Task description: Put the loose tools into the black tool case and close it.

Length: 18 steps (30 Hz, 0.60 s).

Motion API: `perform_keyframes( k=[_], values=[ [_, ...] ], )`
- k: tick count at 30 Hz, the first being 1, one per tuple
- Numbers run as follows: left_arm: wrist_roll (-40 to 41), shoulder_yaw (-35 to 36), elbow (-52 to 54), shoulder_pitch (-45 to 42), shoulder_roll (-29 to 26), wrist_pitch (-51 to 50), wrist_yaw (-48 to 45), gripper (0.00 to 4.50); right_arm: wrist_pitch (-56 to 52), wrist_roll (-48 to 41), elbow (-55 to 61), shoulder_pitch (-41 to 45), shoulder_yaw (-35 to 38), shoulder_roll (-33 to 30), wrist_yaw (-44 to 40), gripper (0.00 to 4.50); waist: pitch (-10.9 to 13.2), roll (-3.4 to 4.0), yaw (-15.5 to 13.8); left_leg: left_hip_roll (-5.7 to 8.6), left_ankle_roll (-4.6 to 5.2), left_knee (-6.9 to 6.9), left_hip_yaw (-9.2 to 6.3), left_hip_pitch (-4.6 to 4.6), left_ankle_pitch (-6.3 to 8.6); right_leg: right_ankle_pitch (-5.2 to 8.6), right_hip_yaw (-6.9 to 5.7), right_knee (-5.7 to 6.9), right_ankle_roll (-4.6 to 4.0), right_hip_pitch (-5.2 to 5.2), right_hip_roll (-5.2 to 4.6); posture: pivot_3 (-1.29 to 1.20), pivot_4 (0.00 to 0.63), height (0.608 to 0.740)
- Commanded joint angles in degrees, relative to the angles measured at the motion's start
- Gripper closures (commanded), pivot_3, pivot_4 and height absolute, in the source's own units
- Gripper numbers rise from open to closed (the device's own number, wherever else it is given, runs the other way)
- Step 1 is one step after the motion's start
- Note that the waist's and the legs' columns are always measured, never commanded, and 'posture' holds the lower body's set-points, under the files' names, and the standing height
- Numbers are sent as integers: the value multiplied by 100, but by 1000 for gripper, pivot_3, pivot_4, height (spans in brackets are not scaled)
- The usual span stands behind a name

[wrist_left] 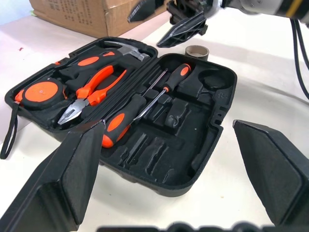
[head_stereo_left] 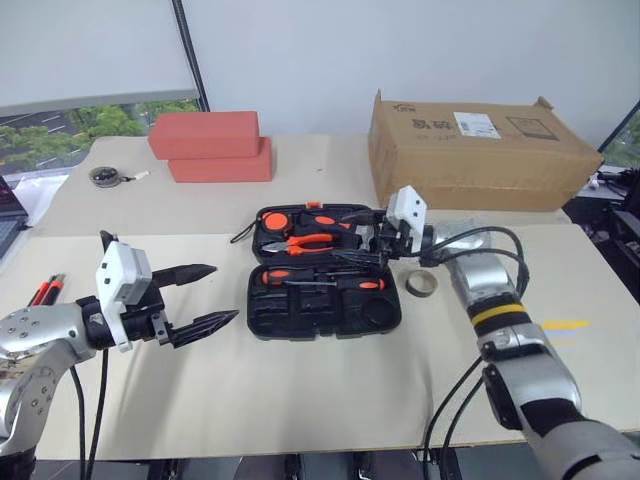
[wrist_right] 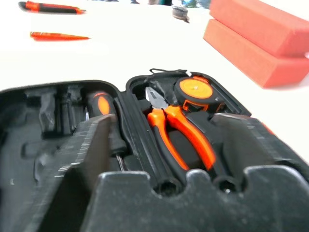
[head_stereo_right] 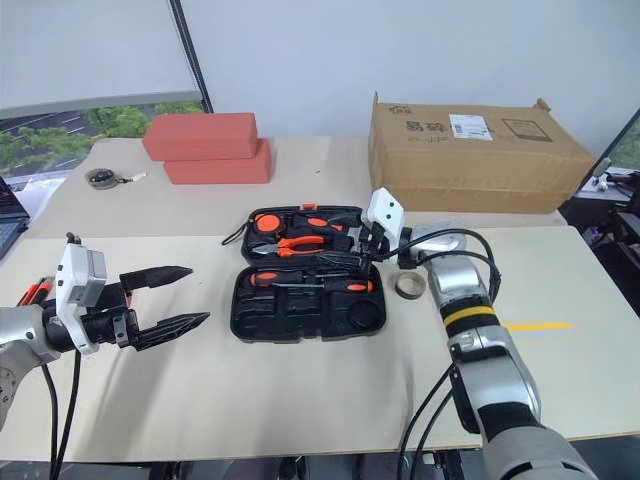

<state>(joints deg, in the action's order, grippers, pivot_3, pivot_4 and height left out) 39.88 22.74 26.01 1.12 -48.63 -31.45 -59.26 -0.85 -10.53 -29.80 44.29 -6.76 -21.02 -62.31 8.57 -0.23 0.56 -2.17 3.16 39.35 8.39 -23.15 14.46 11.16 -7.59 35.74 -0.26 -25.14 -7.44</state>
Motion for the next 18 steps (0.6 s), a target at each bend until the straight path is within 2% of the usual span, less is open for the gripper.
perform_keyframes(
  k=[1, 5, 7, 8, 13, 18],
  values=[
    [31, 16, 16, -75, -87, 79, -31, 0, -430, -130, 756, -309, -17, -73, 4, 2154, 0, 0, 6, 0, 0, 0, 0, 0, 0, 0, 0, 0, 0, 0, 0, 0, 150, 712],
    [9, -38, -60, -127, -106, 98, -82, 0, -499, 350, 877, -571, -430, -232, -11, 3551, 0, 0, 21, 0, 0, -1, 2, 2, 0, 2, 2, 0, 3, -2, 3, 0, 150, 712],
    [-22, -88, -99, -162, -112, 117, -102, 0, -679, 902, 580, -484, -728, -286, 406, 4214, 0, 0, 32, -1, -2, -1, 3, 4, -2, 3, 3, 1, 3, -3, 4, 0, 150, 712],
    [-30, -103, -109, -174, -114, 120, -104, 0, -691, 1076, 494, -452, -818, -309, 521, 4374, 0, 0, 34, -1, -4, -1, 5, 5, -2, 3, 4, 2, 4, -4, 4, 0, 150, 712],
    [-57, -127, -115, -169, -112, 143, -90, 0, -1044, 1507, 854, -547, -1331, -523, 333, 4374, -2, -3, -8, -7, -6, -3, 6, 34, -2, 6, 9, 6, 3, 3, 3, 0, 150, 712],
    [-118, -72, -86, -23, -74, 157, -34, 0, -1024, 1371, 1096, -527, -1191, -487, 378, 4374, -4, -6, -8, -8, 20, -3, 3, 40, 14, 7, 13, 4, 1, -1, 0, 0, 150, 712]
  ],
)
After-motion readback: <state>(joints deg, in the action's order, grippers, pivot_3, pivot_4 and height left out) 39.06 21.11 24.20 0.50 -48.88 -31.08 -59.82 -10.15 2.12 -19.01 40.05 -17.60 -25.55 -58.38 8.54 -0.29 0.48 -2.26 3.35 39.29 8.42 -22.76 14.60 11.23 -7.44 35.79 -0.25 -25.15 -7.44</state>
